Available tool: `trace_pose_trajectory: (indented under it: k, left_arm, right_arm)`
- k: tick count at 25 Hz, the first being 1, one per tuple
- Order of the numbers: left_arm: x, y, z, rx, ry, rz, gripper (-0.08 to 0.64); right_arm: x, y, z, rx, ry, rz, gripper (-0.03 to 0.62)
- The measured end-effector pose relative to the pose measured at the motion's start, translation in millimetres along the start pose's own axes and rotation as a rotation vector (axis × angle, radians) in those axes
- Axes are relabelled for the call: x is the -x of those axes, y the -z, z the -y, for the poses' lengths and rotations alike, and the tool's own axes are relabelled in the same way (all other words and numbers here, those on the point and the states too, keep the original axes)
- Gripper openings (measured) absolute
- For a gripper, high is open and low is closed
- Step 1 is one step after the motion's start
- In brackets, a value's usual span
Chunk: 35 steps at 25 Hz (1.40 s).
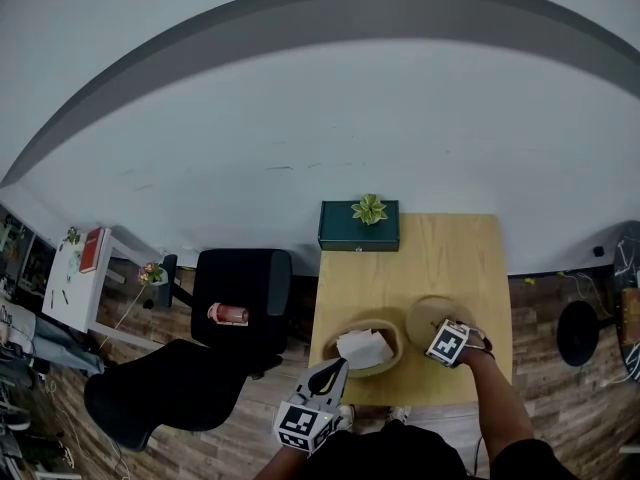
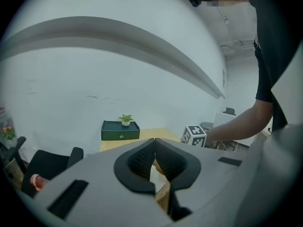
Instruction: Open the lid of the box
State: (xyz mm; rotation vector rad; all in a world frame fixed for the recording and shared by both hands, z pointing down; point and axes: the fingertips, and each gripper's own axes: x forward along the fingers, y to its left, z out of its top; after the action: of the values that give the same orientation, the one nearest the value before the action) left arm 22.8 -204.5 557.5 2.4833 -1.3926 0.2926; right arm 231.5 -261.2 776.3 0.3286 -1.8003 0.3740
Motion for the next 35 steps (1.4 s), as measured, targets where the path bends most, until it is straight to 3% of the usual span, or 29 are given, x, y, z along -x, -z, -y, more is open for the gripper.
trace_pose_trajectory:
  k: [4,8,15,19,28,35]
  left_arm:
    - [2.5,-1.0,0.4,-0.002,0.008,0.015,0.018]
    - [2.7,0.0,4.1,-0.020,0.047,0.034,0.018]
    - [-3.3,-9.8,11.1,0.003,0.091,0.042,0.018]
    - [-3.5,-16.8,11.5,-0.046,0.125,0.088,0.018]
    - [2.0,-33.6,-16.1,-0.061,0.085,0.124,0.018]
    - [9.7,-42.8,-35.5,-0.025,0.040,0.141,0.018]
  right_arm:
    - [3.1,-1.6,0.0,-0.011,0.019,0.025,0.330]
    - [27.1,-15.1,2.6,-0.059,0.086,0.119,0.327]
    - [124.1,-63.9,15.7,-0.182,0.316,0.424,0.253]
    - [174.3,-90.0,6.9,-0.192,0.422,0.560,0.217]
    - [241.4,-116.3,-23.9,-0.168,0.615,0.748,0.026]
    - [276.3,-128.4,-46.5,-0.216,0.701,0.888,0.018]
